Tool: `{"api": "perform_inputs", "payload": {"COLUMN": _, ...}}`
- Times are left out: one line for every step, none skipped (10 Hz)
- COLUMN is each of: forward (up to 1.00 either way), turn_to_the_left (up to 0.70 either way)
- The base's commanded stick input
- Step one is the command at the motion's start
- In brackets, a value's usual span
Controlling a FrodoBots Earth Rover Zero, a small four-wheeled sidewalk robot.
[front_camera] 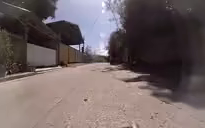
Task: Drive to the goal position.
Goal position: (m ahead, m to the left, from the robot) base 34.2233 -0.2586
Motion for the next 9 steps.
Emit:
{"api": "perform_inputs", "payload": {"forward": 1.00, "turn_to_the_left": 0.00}}
{"api": "perform_inputs", "payload": {"forward": 1.00, "turn_to_the_left": 0.00}}
{"api": "perform_inputs", "payload": {"forward": 1.00, "turn_to_the_left": 0.00}}
{"api": "perform_inputs", "payload": {"forward": 1.00, "turn_to_the_left": 0.00}}
{"api": "perform_inputs", "payload": {"forward": 1.00, "turn_to_the_left": 0.00}}
{"api": "perform_inputs", "payload": {"forward": 1.00, "turn_to_the_left": 0.00}}
{"api": "perform_inputs", "payload": {"forward": 1.00, "turn_to_the_left": 0.00}}
{"api": "perform_inputs", "payload": {"forward": 1.00, "turn_to_the_left": 0.00}}
{"api": "perform_inputs", "payload": {"forward": 1.00, "turn_to_the_left": 0.00}}
